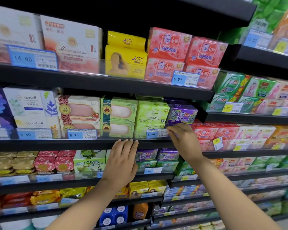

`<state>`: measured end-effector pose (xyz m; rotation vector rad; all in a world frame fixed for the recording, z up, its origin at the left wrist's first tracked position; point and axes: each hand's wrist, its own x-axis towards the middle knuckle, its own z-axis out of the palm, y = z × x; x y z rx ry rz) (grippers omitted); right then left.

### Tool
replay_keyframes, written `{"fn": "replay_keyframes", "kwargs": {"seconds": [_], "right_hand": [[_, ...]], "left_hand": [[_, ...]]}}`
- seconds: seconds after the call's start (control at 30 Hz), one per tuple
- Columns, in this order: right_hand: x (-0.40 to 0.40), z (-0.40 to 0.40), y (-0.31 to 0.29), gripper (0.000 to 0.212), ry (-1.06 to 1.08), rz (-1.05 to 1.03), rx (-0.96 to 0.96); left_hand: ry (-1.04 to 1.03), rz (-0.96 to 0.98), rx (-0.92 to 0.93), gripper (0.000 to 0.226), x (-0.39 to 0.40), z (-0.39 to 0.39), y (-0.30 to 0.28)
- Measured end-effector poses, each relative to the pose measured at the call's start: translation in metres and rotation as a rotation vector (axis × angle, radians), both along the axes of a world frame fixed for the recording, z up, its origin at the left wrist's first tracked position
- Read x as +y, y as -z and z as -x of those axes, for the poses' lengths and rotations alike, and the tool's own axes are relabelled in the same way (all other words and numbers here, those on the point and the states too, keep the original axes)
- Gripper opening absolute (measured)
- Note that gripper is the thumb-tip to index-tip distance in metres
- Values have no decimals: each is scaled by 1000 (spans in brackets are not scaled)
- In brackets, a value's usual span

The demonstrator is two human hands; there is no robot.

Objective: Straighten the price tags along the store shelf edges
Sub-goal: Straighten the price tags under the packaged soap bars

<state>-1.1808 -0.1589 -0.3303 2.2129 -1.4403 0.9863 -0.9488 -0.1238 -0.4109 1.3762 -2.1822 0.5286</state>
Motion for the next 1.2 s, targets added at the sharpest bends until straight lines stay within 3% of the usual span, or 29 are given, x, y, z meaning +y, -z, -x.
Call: {"fn": "replay_keyframes", "kwargs": {"seconds": [0.63,1.2], "right_hand": [[11,0,11,37,66,-108,171],[30,-8,-2,45,112,-278,174]], "left_hand": [[6,-1,-8,72,1,-1,1],[39,-45,-60,76,8,-7,-17]]}}
